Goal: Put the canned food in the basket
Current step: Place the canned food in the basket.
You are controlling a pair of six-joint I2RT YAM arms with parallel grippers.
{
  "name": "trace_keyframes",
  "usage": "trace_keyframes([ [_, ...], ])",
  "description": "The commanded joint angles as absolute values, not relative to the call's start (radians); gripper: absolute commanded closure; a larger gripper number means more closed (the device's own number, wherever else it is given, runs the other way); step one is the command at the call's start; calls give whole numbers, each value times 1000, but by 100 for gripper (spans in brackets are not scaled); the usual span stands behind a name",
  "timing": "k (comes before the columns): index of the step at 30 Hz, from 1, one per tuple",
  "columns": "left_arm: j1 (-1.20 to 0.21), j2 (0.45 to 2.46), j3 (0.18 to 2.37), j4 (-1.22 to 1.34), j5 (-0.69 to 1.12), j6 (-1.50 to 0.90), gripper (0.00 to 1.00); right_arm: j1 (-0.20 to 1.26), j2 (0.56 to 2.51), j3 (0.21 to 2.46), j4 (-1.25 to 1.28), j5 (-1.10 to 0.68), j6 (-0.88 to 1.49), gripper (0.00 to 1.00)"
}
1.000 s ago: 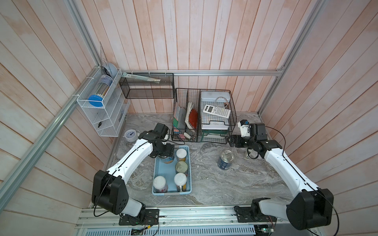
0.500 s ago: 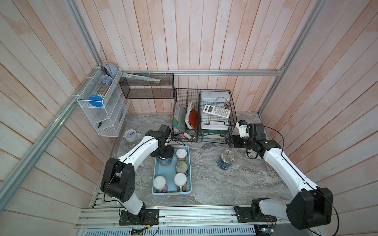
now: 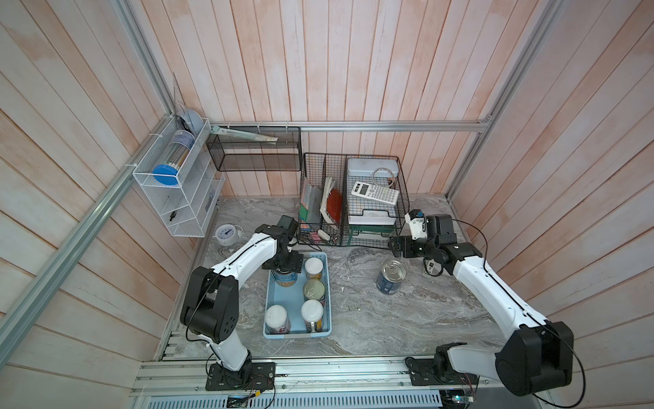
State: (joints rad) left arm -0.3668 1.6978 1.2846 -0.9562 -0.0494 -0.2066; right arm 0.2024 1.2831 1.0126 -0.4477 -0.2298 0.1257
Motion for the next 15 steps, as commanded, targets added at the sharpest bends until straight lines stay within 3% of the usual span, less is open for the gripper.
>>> trace_keyframes([
  [1, -356, 1686, 1317, -911, -112, -199, 0, 211, 1288, 1006, -443, -227, 114, 9],
  [11, -368, 1532, 1374, -895, -184, -207, 0, 207, 1272, 1004, -446, -174, 133, 8],
  [15, -461, 1449, 1445, -903, -231, -191, 0, 193, 1284, 1008, -459, -149, 162, 8],
])
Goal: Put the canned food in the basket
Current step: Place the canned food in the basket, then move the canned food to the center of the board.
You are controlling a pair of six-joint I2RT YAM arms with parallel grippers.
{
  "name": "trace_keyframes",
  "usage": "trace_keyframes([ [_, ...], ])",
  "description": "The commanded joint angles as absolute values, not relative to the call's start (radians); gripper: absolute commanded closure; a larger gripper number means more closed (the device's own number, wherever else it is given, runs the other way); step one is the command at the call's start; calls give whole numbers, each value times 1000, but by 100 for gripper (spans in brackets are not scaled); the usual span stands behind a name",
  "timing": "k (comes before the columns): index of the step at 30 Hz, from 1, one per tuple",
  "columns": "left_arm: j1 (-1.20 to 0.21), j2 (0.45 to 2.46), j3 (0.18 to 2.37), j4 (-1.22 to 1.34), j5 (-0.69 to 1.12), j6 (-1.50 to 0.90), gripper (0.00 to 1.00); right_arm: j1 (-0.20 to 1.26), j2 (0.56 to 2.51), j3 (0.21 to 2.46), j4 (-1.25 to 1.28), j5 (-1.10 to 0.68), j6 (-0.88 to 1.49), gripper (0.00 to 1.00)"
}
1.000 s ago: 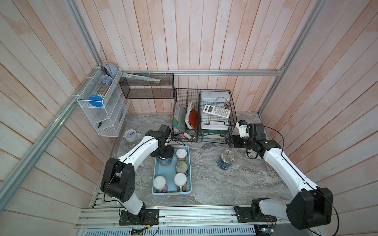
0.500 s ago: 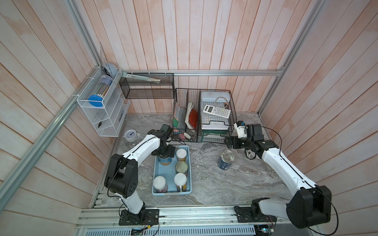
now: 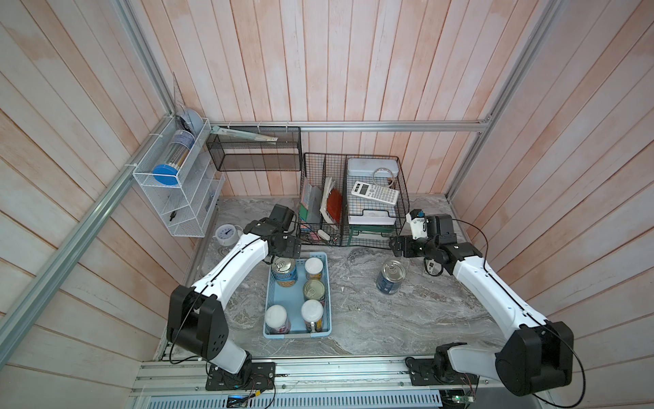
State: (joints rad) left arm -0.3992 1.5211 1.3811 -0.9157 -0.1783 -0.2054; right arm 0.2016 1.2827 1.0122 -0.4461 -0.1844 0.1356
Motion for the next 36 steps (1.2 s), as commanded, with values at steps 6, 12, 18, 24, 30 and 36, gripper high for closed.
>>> trace_keyframes([
  [6, -749, 1481, 1547, -869, -281, -160, 0, 174, 1283, 1005, -472, -124, 200, 8],
  [12, -990, 1607, 1626, -730, -197, -117, 0, 116, 1267, 990, -477, -75, 248, 8],
  [18, -1072, 1825, 1776, -735, -178, -71, 0, 100, 1275, 976, -485, -109, 253, 8],
  [24, -1072, 1832, 1758, -683, -179, -105, 0, 101, 1264, 900, -447, -245, 283, 10],
  [30, -1064, 1779, 1686, -677, -203, -125, 0, 100, 1264, 783, -357, -394, 341, 15],
  [36, -1017, 1699, 1575, -641, -184, -148, 0, 108, 1295, 708, -252, -543, 418, 18],
])
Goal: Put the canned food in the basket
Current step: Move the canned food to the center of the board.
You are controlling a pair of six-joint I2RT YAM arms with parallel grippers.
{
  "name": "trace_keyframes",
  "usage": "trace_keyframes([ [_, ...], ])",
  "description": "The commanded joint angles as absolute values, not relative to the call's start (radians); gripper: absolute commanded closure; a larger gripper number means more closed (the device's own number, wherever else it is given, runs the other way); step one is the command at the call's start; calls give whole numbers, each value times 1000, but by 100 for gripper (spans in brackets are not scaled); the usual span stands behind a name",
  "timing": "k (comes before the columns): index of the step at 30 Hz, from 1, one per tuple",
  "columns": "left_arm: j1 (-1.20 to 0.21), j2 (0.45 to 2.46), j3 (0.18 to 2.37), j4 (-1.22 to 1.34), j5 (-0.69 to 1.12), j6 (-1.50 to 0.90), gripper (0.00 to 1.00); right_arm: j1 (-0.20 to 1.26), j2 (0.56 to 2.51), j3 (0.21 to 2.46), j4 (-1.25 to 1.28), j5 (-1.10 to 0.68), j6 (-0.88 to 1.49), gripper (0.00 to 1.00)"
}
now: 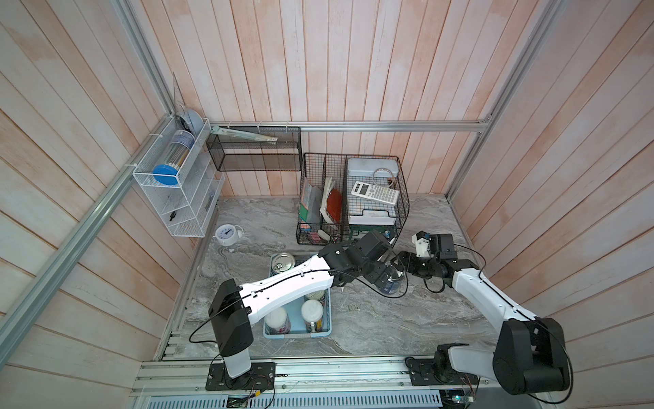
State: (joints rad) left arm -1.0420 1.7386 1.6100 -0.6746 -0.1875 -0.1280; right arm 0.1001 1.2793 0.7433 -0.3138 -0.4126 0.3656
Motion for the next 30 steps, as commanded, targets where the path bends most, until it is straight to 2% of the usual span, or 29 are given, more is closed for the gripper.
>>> trace_keyframes([
  [1, -1011, 1689, 1562, -638, -185, -148, 0, 115, 1295, 696, -230, -559, 432, 18],
  [13, -977, 1617, 1436, -632, -199, -184, 0, 300, 1385, 654, -17, -629, 583, 18],
  [20, -976, 1584, 1392, -637, -193, -202, 0, 389, 1459, 726, 38, -639, 625, 18],
  [24, -977, 1572, 1369, -648, -157, -207, 0, 371, 1475, 783, -46, -651, 566, 15],
  [30, -979, 1618, 1394, -709, -102, -199, 0, 184, 1365, 825, -184, -712, 455, 11],
])
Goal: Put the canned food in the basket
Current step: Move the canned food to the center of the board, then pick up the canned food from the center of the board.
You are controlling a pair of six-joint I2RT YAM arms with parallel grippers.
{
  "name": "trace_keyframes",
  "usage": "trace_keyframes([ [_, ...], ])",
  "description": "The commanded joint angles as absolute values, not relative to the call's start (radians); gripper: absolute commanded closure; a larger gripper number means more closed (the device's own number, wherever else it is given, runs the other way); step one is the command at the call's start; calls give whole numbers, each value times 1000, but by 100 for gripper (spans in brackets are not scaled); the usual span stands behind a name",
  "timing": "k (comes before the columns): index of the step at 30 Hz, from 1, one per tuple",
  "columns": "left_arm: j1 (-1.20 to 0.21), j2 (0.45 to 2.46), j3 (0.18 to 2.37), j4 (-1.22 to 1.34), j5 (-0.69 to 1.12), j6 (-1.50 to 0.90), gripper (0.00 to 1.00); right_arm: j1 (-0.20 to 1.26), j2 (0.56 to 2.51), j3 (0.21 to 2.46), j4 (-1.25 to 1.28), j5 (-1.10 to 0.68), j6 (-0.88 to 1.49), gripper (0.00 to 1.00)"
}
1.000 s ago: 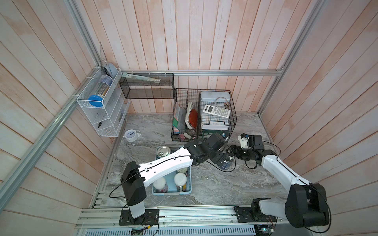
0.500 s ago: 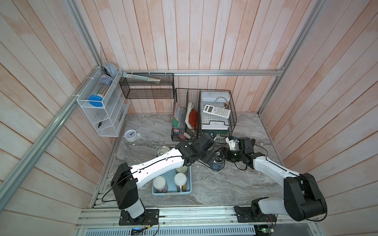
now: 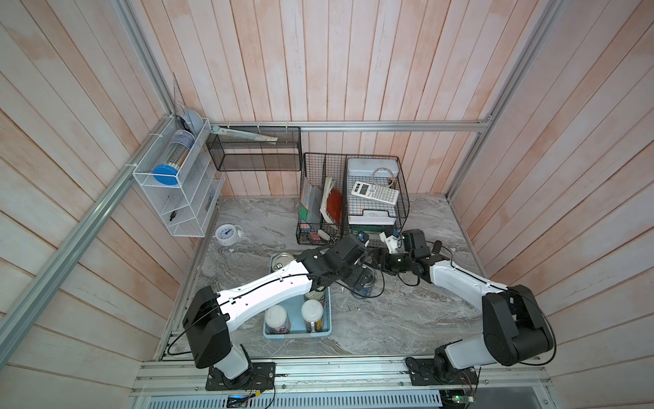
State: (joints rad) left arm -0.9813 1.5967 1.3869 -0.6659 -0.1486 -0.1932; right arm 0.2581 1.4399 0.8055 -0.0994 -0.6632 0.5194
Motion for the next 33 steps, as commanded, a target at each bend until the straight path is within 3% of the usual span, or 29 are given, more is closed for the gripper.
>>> trace_keyframes([
  [1, -979, 1635, 1408, -727, -92, -197, 0, 147, 1343, 827, -194, -727, 448, 11],
  [7, -996, 1788, 1534, -827, -15, -160, 0, 59, 1238, 832, -267, -594, 380, 10],
  [12, -993, 1913, 1643, -916, -29, -127, 0, 53, 1230, 821, -270, -599, 370, 10],
  [33, -968, 2094, 1786, -937, 22, -99, 0, 52, 1241, 806, -266, -611, 326, 10],
])
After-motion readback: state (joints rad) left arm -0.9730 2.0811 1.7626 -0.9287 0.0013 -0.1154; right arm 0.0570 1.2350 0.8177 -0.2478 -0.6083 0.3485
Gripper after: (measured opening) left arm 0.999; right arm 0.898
